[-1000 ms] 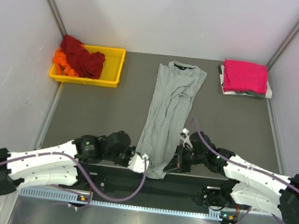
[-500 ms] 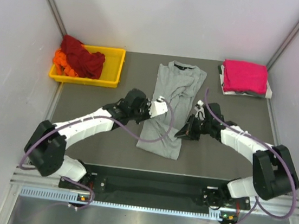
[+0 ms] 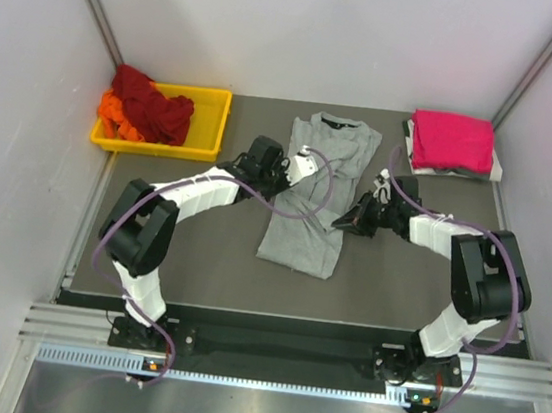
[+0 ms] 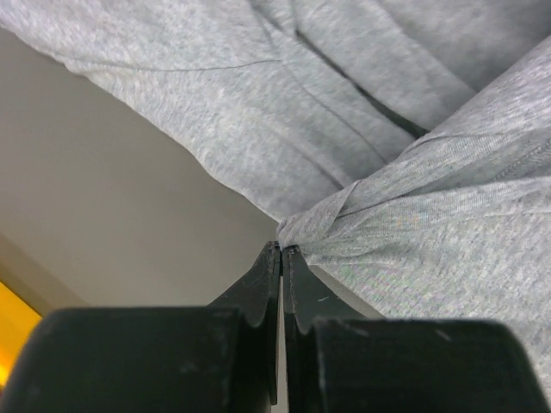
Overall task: Fold and stack the t-shirts
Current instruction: Fold the tshirt
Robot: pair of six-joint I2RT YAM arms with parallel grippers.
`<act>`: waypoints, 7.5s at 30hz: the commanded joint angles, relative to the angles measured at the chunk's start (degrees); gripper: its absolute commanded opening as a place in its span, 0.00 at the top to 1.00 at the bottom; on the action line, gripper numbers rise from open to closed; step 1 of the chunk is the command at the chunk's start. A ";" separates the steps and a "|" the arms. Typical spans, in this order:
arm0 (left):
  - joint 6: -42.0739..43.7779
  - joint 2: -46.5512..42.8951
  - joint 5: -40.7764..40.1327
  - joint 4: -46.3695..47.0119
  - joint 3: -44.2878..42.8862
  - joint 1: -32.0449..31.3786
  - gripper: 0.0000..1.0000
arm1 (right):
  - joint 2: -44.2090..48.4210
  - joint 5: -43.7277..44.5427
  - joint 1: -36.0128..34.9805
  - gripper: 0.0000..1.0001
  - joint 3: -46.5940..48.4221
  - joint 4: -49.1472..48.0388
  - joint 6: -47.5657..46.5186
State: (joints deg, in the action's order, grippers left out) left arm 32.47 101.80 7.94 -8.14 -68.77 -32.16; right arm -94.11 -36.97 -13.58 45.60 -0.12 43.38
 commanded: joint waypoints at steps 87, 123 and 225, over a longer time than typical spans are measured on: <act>-5.40 -8.72 21.24 -21.57 8.73 4.66 0.15 | 21.50 21.68 -15.68 0.52 -12.36 4.96 -6.73; -1.17 -11.36 19.40 -24.40 19.56 2.63 1.00 | 37.33 18.34 -19.10 0.66 -28.82 1.38 2.77; 17.19 -38.69 -4.87 4.54 46.36 -18.11 1.00 | 29.16 36.79 -47.50 0.42 -25.48 -5.93 -86.00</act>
State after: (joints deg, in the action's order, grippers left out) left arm 51.20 63.09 2.04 -4.27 -22.22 -50.48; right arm -63.13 -2.66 -59.83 18.85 -2.31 -39.75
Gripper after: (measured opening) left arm 0.017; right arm 0.589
